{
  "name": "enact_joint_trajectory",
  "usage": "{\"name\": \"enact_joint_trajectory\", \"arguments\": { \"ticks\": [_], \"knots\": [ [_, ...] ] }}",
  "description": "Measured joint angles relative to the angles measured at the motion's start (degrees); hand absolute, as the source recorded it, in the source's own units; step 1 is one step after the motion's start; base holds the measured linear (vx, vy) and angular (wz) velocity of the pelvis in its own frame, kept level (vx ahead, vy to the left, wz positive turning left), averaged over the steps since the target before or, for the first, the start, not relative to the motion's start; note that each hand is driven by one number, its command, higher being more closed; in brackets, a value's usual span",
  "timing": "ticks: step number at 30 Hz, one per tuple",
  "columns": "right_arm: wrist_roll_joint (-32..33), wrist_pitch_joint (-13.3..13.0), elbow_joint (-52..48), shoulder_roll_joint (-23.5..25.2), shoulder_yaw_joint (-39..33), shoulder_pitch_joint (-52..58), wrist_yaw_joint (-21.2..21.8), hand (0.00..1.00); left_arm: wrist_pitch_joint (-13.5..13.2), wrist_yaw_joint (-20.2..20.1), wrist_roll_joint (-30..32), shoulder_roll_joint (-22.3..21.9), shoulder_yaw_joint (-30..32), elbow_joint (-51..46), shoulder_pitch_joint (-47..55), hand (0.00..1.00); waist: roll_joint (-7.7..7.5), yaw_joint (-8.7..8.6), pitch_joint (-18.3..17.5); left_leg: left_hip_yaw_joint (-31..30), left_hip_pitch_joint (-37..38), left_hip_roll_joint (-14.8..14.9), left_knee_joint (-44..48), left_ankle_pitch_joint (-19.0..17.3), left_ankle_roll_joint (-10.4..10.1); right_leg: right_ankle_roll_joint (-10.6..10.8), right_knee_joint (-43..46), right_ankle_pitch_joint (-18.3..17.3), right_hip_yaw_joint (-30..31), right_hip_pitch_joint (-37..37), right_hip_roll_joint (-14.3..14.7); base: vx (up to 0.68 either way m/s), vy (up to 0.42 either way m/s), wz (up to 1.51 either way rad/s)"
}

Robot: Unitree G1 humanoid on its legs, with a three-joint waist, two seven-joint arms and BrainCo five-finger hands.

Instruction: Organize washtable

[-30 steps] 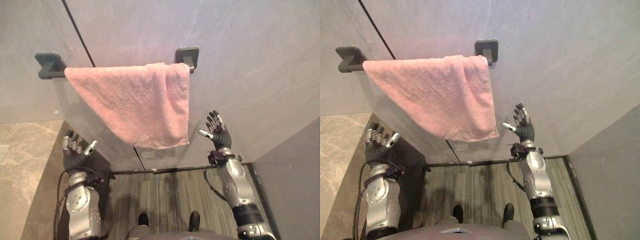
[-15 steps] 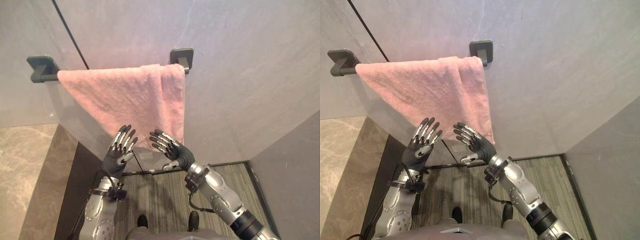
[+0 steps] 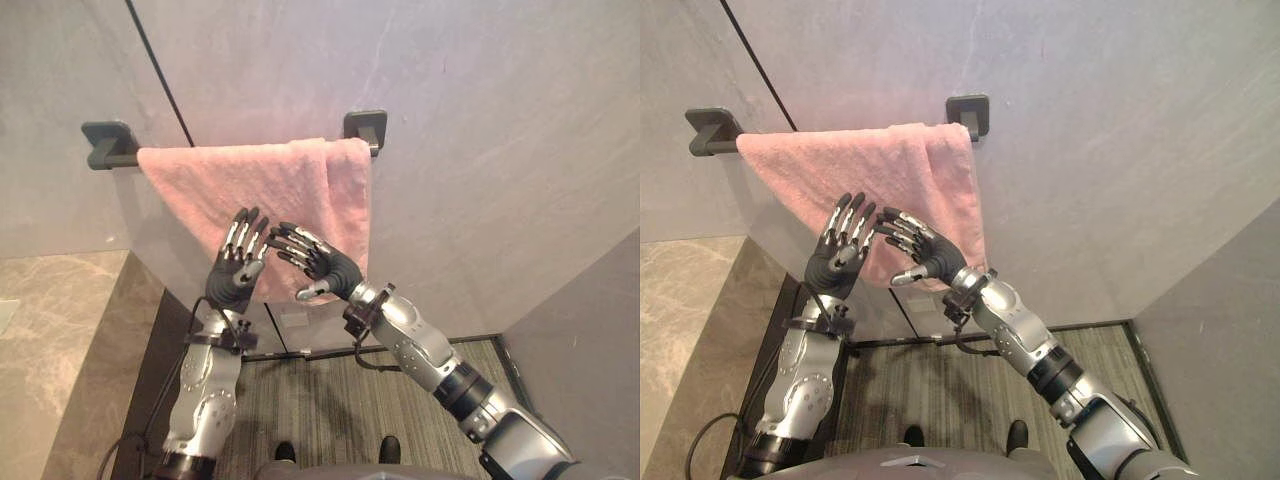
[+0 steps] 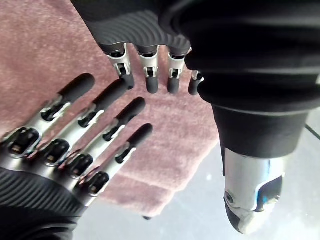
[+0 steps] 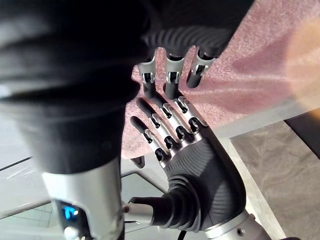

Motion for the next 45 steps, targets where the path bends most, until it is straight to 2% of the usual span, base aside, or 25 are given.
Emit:
{"name": "enact_joint_trajectory", "arguments": {
  "ticks": [8, 12, 17, 22, 26, 29, 36, 41, 45],
  "knots": [
    [0.1, 1.3, 10.9, 4.0, 0.2, -7.8, -2.5, 0.00, -0.7, 5.5, -0.3, 0.1, 1.2, 14.0, -12.4, 0.00, -0.04, 0.15, 0.0, 0.0, -0.8, 0.3, 0.0, 0.6, -0.1, -0.4, 0.0, 0.8, 0.2, -0.8, 0.2, 0.00, 0.000, 0.00],
    [2.3, 1.5, 12.8, 4.4, -0.8, -8.7, -4.4, 0.00, -0.7, 8.0, -0.2, 0.6, 4.7, 19.0, -15.1, 0.00, -0.07, 0.12, 0.0, 0.1, -0.7, 0.5, 0.1, 0.7, -0.2, -0.6, 0.0, 1.0, 0.3, -0.8, 0.3, 0.00, 0.000, 0.00],
    [2.3, 2.1, 12.8, 3.4, -7.4, -8.7, -6.7, 0.00, -0.5, 10.3, 0.1, 3.1, 10.2, 24.4, -16.0, 0.00, -0.34, 0.07, 0.2, 0.3, -0.8, 0.7, 0.0, 0.8, -0.3, -0.7, 0.0, 1.2, 0.6, -0.9, 0.5, -0.01, 0.000, -0.01],
    [3.1, 1.8, 11.4, -0.2, -17.0, -7.4, -8.2, 0.00, -0.4, 11.9, 1.0, 6.9, 17.3, 27.2, -16.3, 0.00, -1.16, 0.36, 1.3, 0.7, -1.0, 0.9, 0.0, 0.8, -0.5, -0.8, -0.2, 1.3, 1.3, -1.4, 0.7, -0.03, -0.001, -0.05],
    [4.5, 0.7, 10.9, -2.5, -23.2, -3.5, -9.3, 0.00, -0.5, 12.2, 1.1, 6.9, 20.0, 28.8, -16.0, 0.00, -1.34, 1.22, 1.5, 1.1, -1.1, 0.9, 0.0, 0.9, -0.4, -0.8, -0.2, 1.3, 1.6, -1.8, 0.8, 0.00, -0.001, -0.05],
    [4.5, 0.3, 9.8, -3.5, -28.1, 0.2, -10.2, 0.00, -0.5, 12.2, 1.2, 6.8, 21.1, 28.8, -13.4, 0.00, -1.30, 1.19, 1.6, 1.4, -1.1, 0.9, 0.0, 0.9, -0.4, -0.8, -0.1, 1.3, 1.6, -1.9, 0.8, 0.04, -0.003, -0.02],
    [4.5, -0.3, 9.8, -3.7, -33.0, 5.1, -11.5, 0.00, -0.4, 11.4, 2.3, 3.9, 21.1, 28.9, -8.3, 0.00, -1.17, 1.29, 2.9, 1.3, -1.1, 0.8, 0.0, 0.8, -0.3, -0.8, -0.1, 1.4, 1.6, -1.8, 0.8, 0.00, 0.000, 0.00],
    [4.5, -0.3, 10.7, -2.2, -38.0, 12.9, -12.0, 0.00, 0.1, 10.7, 2.8, 1.1, 21.1, 29.0, -1.8, 0.00, -1.21, 1.17, 3.1, 1.3, -1.1, 0.5, 0.0, 0.5, -0.2, 0.0, -0.3, 0.5, 1.4, -1.8, 0.5, 0.00, 0.000, 0.00],
    [1.5, -0.4, 17.0, -1.6, -41.1, 17.5, -13.1, 0.00, 0.4, 9.1, 7.5, -0.9, 20.6, 34.3, 2.1, 0.00, -1.22, 0.10, 3.1, 0.9, -1.1, 0.0, -0.1, 0.1, -0.2, 0.3, -0.3, 0.2, 1.0, -1.6, 0.1, 0.02, 0.016, 0.05]
  ]
}}
